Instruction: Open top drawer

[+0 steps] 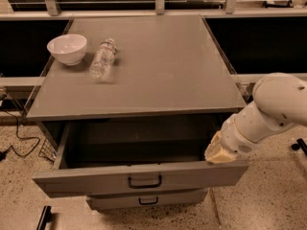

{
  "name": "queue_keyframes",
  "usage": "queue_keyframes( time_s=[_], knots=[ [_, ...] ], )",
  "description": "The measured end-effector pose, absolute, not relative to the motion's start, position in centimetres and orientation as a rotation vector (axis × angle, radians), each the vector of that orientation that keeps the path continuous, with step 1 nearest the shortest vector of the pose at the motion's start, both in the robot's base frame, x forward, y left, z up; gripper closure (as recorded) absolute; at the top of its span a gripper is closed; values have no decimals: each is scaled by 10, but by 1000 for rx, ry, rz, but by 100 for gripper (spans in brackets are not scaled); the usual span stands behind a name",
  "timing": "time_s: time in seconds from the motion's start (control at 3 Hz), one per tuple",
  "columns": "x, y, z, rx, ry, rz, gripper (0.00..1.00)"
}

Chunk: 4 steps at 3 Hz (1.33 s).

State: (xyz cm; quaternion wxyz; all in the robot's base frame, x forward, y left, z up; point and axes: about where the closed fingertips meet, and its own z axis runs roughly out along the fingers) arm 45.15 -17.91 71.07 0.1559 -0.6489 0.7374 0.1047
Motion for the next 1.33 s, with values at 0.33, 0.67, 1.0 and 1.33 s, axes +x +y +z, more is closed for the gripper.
queue_keyframes(
  time_s=[0.33, 0.67, 1.0, 1.33],
  knots=[
    [460, -171, 707, -1885, 2087, 310, 100],
    [467, -163, 703, -1913, 2066, 316, 100],
    [468, -159, 688, -1932, 2066, 341, 100],
    [469, -154, 674, -1937, 2060, 367, 100]
  ],
)
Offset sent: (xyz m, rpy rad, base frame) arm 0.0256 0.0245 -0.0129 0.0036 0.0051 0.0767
